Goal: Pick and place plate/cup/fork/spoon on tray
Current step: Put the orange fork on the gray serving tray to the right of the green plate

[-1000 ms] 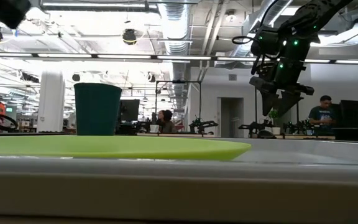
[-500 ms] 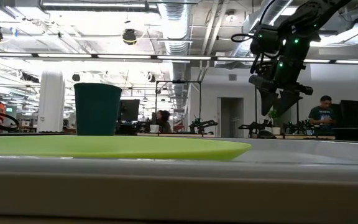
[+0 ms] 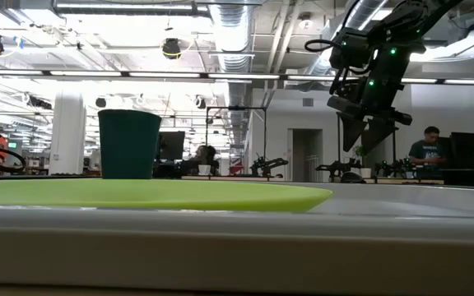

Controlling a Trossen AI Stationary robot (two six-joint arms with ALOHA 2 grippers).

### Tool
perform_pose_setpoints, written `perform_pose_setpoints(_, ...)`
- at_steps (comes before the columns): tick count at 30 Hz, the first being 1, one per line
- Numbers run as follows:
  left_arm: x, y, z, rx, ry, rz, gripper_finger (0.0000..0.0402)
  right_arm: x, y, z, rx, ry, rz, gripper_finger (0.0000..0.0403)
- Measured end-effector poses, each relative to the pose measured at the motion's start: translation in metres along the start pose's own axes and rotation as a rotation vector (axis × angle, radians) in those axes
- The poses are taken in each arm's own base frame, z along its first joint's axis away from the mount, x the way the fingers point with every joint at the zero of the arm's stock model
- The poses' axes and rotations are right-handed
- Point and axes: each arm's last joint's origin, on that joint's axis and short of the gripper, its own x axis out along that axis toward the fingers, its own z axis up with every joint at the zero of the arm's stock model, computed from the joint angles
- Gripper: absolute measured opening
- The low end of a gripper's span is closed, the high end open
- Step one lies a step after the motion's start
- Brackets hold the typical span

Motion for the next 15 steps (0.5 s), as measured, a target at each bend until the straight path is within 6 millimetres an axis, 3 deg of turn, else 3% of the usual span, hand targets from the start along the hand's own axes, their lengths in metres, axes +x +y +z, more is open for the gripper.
perform_pose_setpoints(15, 0.0052, 0.0011, 0.0005, -0.146, -0.016, 0.026, 0.0151, 0.0, 0.0004, 0.0, -0.076, 0.005, 0.012, 0.0281)
